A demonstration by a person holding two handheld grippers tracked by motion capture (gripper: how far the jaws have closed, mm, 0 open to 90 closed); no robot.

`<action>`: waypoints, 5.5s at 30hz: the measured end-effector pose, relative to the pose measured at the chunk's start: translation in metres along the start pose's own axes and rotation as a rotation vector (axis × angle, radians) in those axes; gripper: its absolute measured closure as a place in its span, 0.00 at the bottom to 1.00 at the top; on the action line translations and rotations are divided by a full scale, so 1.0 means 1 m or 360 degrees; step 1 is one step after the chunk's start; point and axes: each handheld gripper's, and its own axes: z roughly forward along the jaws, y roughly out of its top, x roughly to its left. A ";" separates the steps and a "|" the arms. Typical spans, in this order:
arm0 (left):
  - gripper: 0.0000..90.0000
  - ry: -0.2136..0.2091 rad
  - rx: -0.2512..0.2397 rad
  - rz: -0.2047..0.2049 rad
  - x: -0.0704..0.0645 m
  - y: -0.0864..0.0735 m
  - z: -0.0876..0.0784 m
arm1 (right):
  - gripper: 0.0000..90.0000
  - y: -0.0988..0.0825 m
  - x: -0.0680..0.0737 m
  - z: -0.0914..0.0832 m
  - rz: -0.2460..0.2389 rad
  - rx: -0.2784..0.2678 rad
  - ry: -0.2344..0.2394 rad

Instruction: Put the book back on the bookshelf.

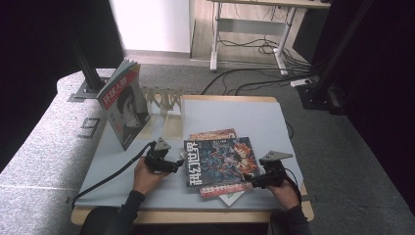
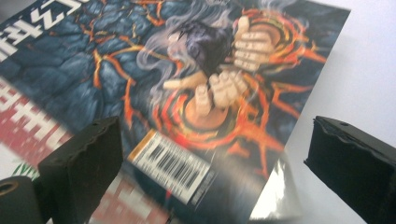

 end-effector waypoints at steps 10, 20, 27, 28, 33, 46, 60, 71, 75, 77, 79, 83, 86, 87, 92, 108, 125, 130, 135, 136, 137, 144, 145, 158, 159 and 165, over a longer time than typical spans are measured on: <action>0.16 -0.0122 -0.0009 0.0048 -0.029 -0.014 -0.006 | 0.03 0.023 -0.008 0.019 -0.0031 0.0020 0.0020; 0.16 -0.0152 -0.0015 0.0090 -0.047 -0.026 -0.010 | 0.03 0.047 -0.012 0.045 -0.0088 0.0058 0.0053; 0.16 -0.0193 -0.0023 0.0096 -0.052 -0.029 -0.013 | 0.03 0.061 -0.016 0.064 -0.0099 0.0083 0.0080; 0.16 -0.0194 -0.0024 0.0097 -0.053 -0.030 -0.014 | 0.03 0.063 -0.016 0.067 -0.0102 0.0087 0.0080; 0.16 -0.0208 -0.0028 0.0107 -0.056 -0.032 -0.016 | 0.03 0.071 -0.019 0.078 -0.0090 0.0088 0.0089; 0.15 -0.0220 -0.0004 0.0130 -0.057 -0.036 -0.012 | 0.02 0.087 -0.026 0.095 -0.0089 0.0109 0.0091; 0.15 -0.0224 -0.0005 0.0132 -0.057 -0.036 -0.012 | 0.04 0.094 -0.033 0.109 -0.0092 0.0159 0.0101; 0.15 -0.0153 0.0010 0.0135 -0.050 -0.033 -0.012 | 0.04 0.082 -0.036 0.095 -0.0078 0.0141 0.0096; 0.15 -0.0123 0.0018 0.0138 -0.045 -0.030 -0.011 | 0.04 0.074 -0.039 0.087 -0.0059 0.0134 0.0098; 0.15 -0.0107 0.0021 0.0139 -0.042 -0.028 -0.010 | 0.05 0.070 -0.040 0.082 -0.0039 0.0125 0.0099; 0.15 -0.0098 0.0026 0.0133 -0.038 -0.026 -0.009 | 0.05 0.066 -0.041 0.077 -0.0025 0.0117 0.0097; 0.15 -0.0078 0.0039 0.0114 -0.031 -0.022 -0.007 | 0.06 0.057 -0.042 0.069 -0.0005 0.0102 0.0100; 0.15 -0.0067 0.0048 0.0097 -0.025 -0.019 -0.005 | 0.06 0.051 -0.043 0.063 0.0026 0.0087 0.0105; 0.16 -0.0067 0.0049 0.0089 -0.023 -0.018 -0.004 | 0.06 0.049 -0.043 0.061 0.0030 0.0084 0.0107; 0.16 -0.0042 0.0060 0.0050 -0.013 -0.013 0.000 | 0.06 0.040 -0.041 0.053 0.0048 0.0076 0.0106; 0.16 0.0029 0.0052 -0.0033 0.014 0.007 0.016 | 0.07 0.013 -0.033 0.027 0.0106 0.0033 0.0119; 0.17 0.0066 0.0046 -0.0091 0.032 0.025 0.036 | 0.08 -0.007 -0.014 0.004 0.0087 0.0020 0.0112; 0.17 0.0069 0.0034 -0.0122 0.037 0.029 0.042 | 0.08 -0.012 -0.007 -0.001 0.0084 0.0018 0.0123; 0.18 0.0085 0.0038 -0.0124 0.038 0.035 0.048 | 0.08 -0.016 -0.001 -0.005 0.0085 0.0027 0.0125; 0.18 0.0090 0.0041 -0.0120 0.038 0.036 0.048 | 0.08 -0.017 0.001 -0.006 0.0078 0.0024 0.0119; 0.18 0.0094 0.0036 -0.0116 0.038 0.038 0.050 | 0.08 -0.018 0.002 -0.006 0.0082 0.0026 0.0124; 0.18 0.0094 0.0024 -0.0148 0.041 0.042 0.057 | 0.09 -0.024 0.009 -0.010 0.0086 0.0028 0.0122; 0.18 0.0101 0.0026 -0.0149 0.041 0.043 0.057 | 0.09 -0.025 0.010 -0.011 0.0082 0.0029 0.0127; 0.20 0.0100 0.0125 -0.0011 0.013 0.033 0.051 | 0.10 -0.031 0.018 -0.020 0.0053 0.0034 0.0084; 0.20 0.0092 0.0131 0.0004 0.011 0.033 0.050 | 0.10 -0.031 0.019 -0.021 0.0041 0.0037 0.0071; 0.20 0.0027 0.0107 0.0003 -0.003 0.029 0.046 | 0.11 -0.033 0.023 -0.022 0.0014 0.0053 0.0105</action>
